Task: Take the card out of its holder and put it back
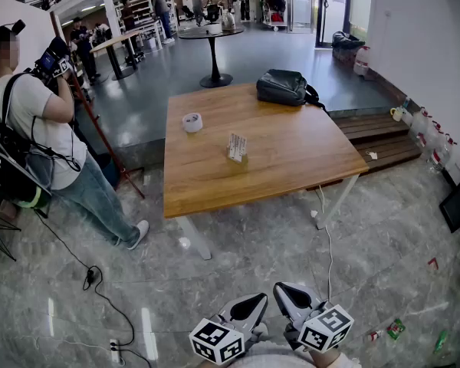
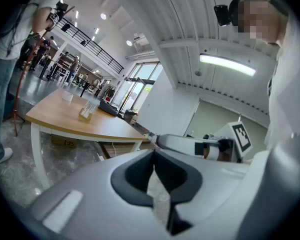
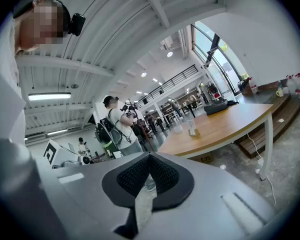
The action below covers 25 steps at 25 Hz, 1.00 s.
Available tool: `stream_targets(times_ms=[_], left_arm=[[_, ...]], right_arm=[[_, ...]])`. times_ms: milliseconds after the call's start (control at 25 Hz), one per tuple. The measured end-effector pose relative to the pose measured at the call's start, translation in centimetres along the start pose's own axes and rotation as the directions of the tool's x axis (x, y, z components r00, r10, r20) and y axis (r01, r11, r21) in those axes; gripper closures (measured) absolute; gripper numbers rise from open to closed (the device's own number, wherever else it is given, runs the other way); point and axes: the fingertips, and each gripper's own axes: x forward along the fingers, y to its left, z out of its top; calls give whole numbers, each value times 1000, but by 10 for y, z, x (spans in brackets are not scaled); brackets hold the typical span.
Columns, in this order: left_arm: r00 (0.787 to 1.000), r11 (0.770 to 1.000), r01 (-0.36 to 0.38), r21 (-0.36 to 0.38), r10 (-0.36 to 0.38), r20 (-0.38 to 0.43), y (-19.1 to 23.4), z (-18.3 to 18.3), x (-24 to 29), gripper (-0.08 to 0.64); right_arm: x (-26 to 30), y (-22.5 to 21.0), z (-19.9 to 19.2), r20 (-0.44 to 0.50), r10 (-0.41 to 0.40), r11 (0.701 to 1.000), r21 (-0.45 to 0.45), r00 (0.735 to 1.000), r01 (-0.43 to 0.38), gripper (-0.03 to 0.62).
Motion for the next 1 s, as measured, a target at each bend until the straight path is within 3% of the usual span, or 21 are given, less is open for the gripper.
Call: stream_targets(times_ms=[1000], left_arm=[[998,996,-49,-68,51,36,24,11,47,552]], right_arm=[[18,-53,2,-82,8,1000,-30,997,-10,596]])
